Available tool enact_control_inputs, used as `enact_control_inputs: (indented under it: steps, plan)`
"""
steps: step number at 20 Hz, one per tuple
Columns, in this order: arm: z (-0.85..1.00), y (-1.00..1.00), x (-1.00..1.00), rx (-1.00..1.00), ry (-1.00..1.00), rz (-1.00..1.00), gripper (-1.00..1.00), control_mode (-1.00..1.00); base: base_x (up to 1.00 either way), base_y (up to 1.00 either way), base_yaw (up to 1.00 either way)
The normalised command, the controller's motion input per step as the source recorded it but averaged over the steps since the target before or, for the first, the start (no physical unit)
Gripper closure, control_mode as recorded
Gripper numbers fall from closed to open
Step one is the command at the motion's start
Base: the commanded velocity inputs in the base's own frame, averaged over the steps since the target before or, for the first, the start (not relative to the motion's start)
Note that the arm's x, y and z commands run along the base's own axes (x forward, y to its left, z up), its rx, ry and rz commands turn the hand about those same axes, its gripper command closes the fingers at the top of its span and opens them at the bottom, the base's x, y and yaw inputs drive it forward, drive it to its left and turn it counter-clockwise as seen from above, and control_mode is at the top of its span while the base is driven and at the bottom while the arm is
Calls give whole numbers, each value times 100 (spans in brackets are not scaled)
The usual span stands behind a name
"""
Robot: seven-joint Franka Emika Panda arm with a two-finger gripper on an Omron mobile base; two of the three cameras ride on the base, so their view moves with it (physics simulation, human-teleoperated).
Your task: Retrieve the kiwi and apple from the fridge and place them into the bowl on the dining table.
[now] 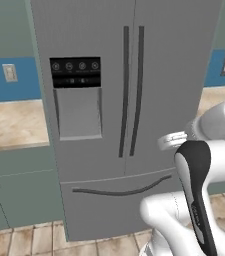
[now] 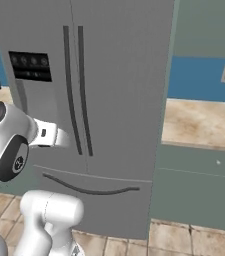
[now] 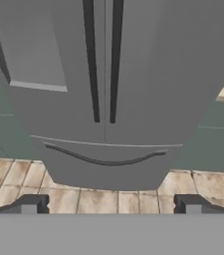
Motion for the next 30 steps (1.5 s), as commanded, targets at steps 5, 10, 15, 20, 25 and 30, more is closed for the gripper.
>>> enact_control_inputs:
  steps: [5,10,15,20,25,30]
  plan:
    - [0,0,0,0,0,0,-100,100,-35,17,0]
    - [0,0,0,0,0,0,-100,100,-22,31,0]
    - [0,0,0,0,0,0,-100,100,-11,37,0]
    - [0,0,0,0,0,0,-100,100,-21,9,0]
    - [0,0,-11,0,0,0,-100,-100,-25,0,0]
    - [0,0,0,0,-2,0,-100,-100,0,0,0]
